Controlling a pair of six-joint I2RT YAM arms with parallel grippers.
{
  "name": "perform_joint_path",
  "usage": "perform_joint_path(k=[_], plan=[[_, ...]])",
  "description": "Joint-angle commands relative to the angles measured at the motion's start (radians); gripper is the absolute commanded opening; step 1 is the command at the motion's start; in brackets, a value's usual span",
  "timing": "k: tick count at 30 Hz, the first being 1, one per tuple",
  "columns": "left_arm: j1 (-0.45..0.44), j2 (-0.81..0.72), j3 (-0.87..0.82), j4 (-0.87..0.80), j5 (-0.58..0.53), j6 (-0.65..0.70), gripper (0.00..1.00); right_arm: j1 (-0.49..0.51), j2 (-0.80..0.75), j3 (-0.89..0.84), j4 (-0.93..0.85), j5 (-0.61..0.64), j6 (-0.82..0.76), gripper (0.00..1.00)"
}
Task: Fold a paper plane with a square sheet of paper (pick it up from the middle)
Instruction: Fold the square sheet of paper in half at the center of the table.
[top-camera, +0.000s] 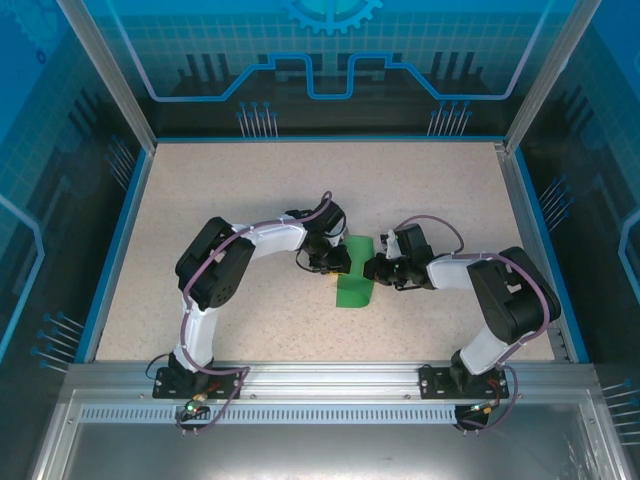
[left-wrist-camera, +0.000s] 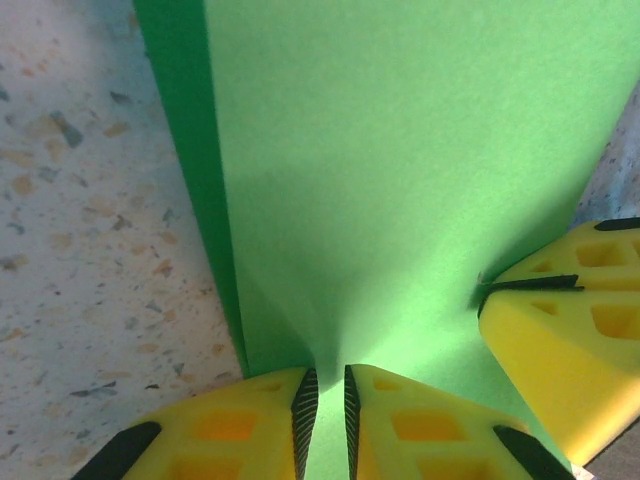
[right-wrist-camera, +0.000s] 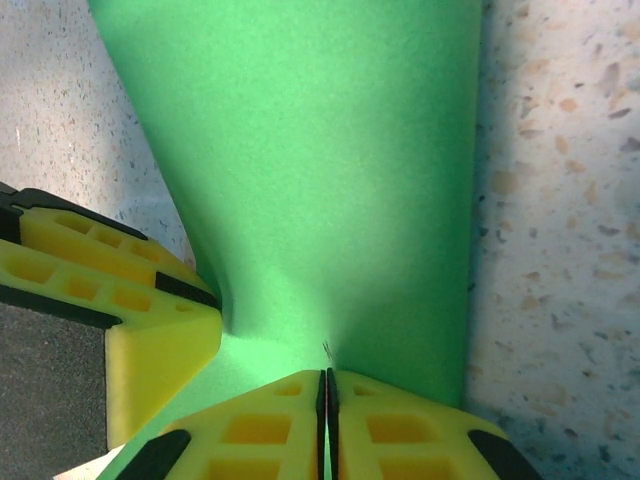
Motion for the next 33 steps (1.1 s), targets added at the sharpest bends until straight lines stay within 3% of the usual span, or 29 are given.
perform_joint_path(k=[1, 9, 19, 33], plan=[[-0.005, 0.079, -0.013, -0.073, -0.079, 0.023, 0.21, -0.017, -0.056, 0.025, -0.012, -0.021, 0.008, 0.13], [-0.006, 0.079, -0.016, -0.080, -0.082, 0.032, 0.21, -0.030, 0.006, 0.055, 0.032, -0.022, 0.017, 0.13], [-0.006, 0.078, -0.025, -0.080, -0.090, 0.035, 0.21, -0.056, 0.077, 0.085, -0.039, 0.019, -0.054, 0.13], [-0.006, 0.080, -0.021, -0.087, -0.086, 0.042, 0.21, -0.098, 0.038, 0.113, -0.060, 0.062, -0.080, 0.15]])
